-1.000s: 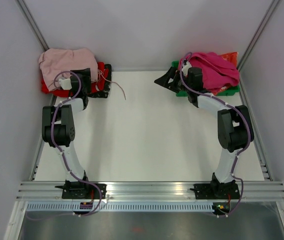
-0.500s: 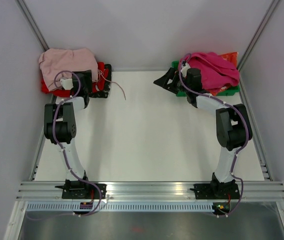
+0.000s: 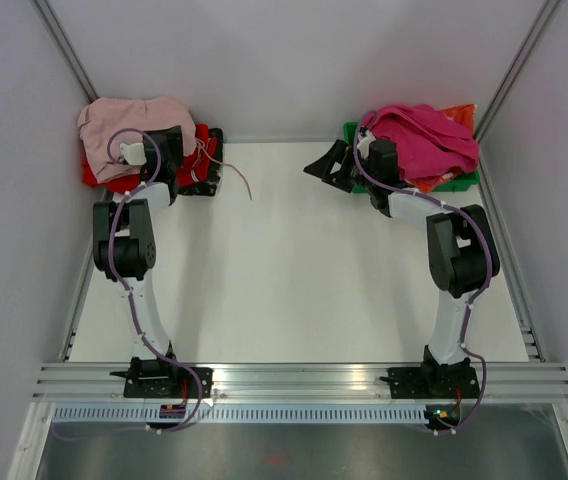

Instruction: Fold and stack the trousers

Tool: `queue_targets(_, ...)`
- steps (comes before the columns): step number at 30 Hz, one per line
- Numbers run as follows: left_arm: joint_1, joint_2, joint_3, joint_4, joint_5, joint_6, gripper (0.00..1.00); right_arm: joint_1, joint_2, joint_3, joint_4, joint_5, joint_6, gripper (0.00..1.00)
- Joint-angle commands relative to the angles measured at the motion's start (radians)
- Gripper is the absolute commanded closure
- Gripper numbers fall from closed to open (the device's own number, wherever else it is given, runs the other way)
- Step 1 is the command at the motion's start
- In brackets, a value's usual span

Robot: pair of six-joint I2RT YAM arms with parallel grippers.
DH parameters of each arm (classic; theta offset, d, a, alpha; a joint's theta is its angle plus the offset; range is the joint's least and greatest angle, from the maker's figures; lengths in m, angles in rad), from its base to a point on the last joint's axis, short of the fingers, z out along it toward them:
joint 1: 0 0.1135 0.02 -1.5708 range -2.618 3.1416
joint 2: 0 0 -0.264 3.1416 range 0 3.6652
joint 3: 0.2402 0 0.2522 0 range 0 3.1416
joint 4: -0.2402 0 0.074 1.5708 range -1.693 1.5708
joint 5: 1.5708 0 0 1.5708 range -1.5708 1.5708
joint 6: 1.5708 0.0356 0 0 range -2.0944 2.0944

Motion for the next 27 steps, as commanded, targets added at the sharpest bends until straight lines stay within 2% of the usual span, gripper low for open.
queue_targets(1,0.008,0.037,0.081,0.002,-0.023,-0.006,0.28,0.008,0.011,0.021,0.055,-0.023,0.009,0.02)
queue_targets(7,0.022,0.066,0.112,-0.054,-0.031,0.000,0.23,0.010,0.016,0.016,0.058,-0.021,0.012,0.02)
queue_targets(12,0.026,0.092,0.166,-0.138,0.018,0.052,0.20,0.014,0.031,0.016,0.073,-0.024,0.027,0.02)
queue_targets(18,0.026,0.112,0.156,-0.150,0.009,0.040,0.21,0.020,0.034,0.016,0.073,-0.024,0.029,0.02)
queue_targets(21,0.028,0.131,0.173,-0.156,0.004,0.036,0.26,0.022,0.034,0.018,0.073,-0.023,0.030,0.02)
queue_targets(23,0.028,0.141,0.188,-0.178,-0.002,0.040,0.35,0.022,0.038,0.018,0.072,-0.023,0.030,0.02)
queue_targets(24,0.028,0.145,0.192,-0.180,-0.002,0.044,0.40,0.022,0.038,0.019,0.072,-0.023,0.030,0.02)
queue_targets(25,0.029,0.146,0.195,-0.181,-0.002,0.049,0.53,0.020,0.039,0.021,0.072,-0.023,0.030,0.02)
queue_targets(27,0.032,0.146,0.196,-0.187,0.012,0.053,0.68,0.022,0.041,0.021,0.070,-0.023,0.030,0.02)
